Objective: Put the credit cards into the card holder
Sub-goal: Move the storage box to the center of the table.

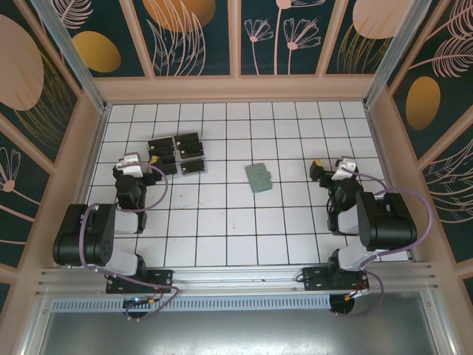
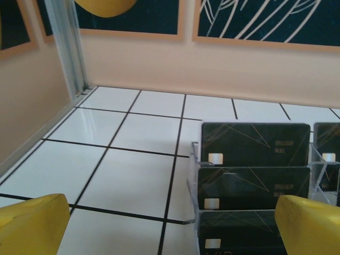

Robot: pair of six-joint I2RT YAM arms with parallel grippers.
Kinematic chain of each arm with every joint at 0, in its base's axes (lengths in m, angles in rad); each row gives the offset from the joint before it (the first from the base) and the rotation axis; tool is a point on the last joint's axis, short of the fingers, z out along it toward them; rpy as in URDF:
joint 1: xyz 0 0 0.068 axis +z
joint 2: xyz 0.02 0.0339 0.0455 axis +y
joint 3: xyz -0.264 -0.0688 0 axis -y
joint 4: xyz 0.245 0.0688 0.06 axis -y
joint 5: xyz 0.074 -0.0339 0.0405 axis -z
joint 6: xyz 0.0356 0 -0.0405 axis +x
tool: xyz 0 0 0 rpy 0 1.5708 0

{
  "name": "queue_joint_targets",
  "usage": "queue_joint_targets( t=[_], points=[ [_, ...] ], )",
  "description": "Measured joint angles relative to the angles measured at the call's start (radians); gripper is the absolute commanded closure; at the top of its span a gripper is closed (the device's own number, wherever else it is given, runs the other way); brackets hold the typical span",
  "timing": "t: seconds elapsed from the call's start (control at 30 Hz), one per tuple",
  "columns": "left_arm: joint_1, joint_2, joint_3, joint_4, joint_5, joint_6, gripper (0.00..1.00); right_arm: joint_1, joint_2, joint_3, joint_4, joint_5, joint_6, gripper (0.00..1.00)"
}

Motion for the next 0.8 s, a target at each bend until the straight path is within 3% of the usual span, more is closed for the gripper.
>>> queue_joint_targets(
  t=[0.23, 0.33, 0.43, 0.57, 0.63, 0.8],
  points=[
    [0.0, -0.122, 0.016, -0.101, -0.065, -0.03, 0.02, 0.016, -0.2, -0.061, -0.02, 0.075, 0.003, 0.01],
    [0.0, -0.149, 0.022, -0.167, -0.092, -0.057, 0.01, 0.037, -0.343, -0.051, -0.098, 0.105, 0.036, 0.01],
    [0.0, -0.203, 0.044, -0.262, -0.124, -0.102, 0.01, 0.021, -0.478, 0.001, -0.247, 0.098, 0.163, 0.01],
    [0.0, -0.298, 0.133, -0.414, -0.138, -0.193, 0.02, -0.026, -0.552, 0.097, -0.367, -0.003, 0.419, 0.01],
    [0.0, -0.337, 0.174, -0.47, -0.133, -0.24, 0.02, -0.032, -0.542, 0.131, -0.385, -0.093, 0.505, 0.06],
    [0.0, -0.383, 0.242, -0.607, -0.082, -0.363, 0.01, 0.0, -0.462, 0.228, -0.462, -0.309, 0.607, 0.18]
  ],
)
